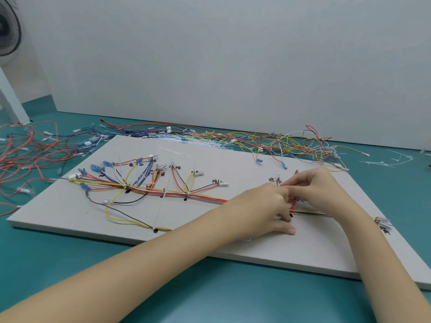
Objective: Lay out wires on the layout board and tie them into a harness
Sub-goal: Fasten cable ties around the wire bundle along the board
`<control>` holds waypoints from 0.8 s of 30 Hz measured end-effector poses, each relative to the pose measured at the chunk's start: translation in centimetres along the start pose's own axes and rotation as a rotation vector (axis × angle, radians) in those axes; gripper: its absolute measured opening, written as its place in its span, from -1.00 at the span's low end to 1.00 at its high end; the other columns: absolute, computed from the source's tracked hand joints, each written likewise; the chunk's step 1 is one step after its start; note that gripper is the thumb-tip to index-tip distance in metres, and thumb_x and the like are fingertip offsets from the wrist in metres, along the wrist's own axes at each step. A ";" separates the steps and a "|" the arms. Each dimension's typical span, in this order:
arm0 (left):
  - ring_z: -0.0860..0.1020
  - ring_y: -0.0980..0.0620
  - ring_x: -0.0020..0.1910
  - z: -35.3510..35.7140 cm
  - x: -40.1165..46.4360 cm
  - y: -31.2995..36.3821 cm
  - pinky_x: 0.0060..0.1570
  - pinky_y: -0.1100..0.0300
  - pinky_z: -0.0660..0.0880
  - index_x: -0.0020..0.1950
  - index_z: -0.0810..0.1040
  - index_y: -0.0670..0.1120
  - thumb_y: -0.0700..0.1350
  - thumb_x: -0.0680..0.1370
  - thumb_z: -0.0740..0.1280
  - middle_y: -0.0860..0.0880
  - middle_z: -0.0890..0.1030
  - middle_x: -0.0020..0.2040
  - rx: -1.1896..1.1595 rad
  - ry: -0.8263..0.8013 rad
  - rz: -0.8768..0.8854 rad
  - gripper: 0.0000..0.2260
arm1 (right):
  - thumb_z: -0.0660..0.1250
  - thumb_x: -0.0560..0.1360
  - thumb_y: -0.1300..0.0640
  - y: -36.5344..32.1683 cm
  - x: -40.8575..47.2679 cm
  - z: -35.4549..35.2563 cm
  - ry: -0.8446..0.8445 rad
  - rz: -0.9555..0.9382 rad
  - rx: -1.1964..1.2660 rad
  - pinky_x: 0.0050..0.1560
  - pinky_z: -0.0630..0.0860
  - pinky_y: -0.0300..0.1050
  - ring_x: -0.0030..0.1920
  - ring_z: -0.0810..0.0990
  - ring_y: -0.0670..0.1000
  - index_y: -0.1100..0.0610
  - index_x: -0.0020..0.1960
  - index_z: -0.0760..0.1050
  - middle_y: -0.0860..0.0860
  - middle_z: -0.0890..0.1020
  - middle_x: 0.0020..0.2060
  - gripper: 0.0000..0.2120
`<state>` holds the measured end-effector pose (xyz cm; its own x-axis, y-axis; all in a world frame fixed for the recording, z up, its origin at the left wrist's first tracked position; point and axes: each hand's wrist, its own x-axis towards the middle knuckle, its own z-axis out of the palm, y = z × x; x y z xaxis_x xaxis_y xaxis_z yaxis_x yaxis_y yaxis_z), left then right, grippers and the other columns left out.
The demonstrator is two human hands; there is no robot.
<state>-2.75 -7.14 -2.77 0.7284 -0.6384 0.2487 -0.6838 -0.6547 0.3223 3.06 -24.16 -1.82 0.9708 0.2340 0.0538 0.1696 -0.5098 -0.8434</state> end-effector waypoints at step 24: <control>0.40 0.01 0.25 -0.8 1.8 0.5 -0.25 0.22 0.44 0.02 0.52 -0.02 -0.28 0.54 0.17 0.04 0.50 0.12 0.854 -0.149 0.465 -0.78 | 0.36 0.38 0.46 -0.4 0.0 0.5 0.016 -0.008 -0.182 -0.16 0.56 -0.06 -0.28 0.62 0.02 0.18 -0.22 0.67 0.11 0.70 -0.29 -0.78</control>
<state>-1.73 -8.27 -1.46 0.4061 -0.9126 0.0468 -0.7449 -0.3603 -0.5615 2.93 -23.58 -1.76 0.9715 0.2264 0.0701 0.2042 -0.6497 -0.7323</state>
